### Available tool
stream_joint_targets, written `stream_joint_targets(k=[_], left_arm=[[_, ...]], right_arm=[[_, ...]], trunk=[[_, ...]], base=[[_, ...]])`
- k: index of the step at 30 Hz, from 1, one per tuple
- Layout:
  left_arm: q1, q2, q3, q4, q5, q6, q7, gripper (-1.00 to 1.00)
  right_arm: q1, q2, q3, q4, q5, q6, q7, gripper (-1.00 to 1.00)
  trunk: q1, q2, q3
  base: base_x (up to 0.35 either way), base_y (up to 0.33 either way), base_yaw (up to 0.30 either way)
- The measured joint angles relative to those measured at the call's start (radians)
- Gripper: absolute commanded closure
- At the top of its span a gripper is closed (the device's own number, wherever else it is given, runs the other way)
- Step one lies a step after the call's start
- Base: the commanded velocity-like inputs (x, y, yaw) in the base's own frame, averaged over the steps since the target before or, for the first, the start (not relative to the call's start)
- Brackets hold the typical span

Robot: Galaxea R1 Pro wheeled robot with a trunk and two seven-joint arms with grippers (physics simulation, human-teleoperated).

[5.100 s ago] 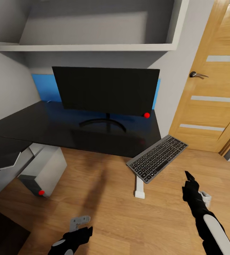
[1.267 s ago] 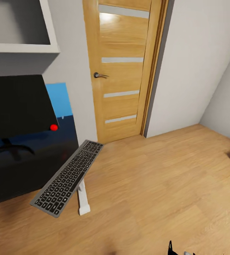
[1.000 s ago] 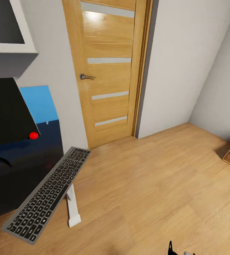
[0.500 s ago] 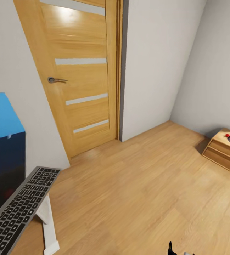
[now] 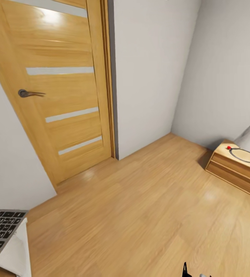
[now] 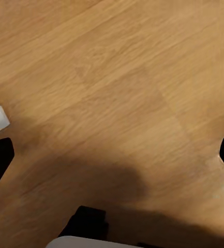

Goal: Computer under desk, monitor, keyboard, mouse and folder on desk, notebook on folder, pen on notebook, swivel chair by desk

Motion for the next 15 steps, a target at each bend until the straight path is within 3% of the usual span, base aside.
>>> stream_joint_targets(k=[10, 15], left_arm=[[0.000, -0.001, 0.000, 0.000, 0.000, 0.000, -0.001, -1.00], [0.000, -0.001, 0.000, 0.000, 0.000, 0.000, -0.001, -1.00]], right_arm=[[0.000, 0.001, 0.000, 0.000, 0.000, 0.000, 0.000, -1.00], [0.000, 0.001, -0.001, 0.001, -0.001, 0.000, -0.001, -1.00]], trunk=[[0.000, 0.000, 0.015], [0.000, 0.000, 0.023]], base=[[0.319, -0.004, -0.085], [0.320, 0.000, 0.015]])
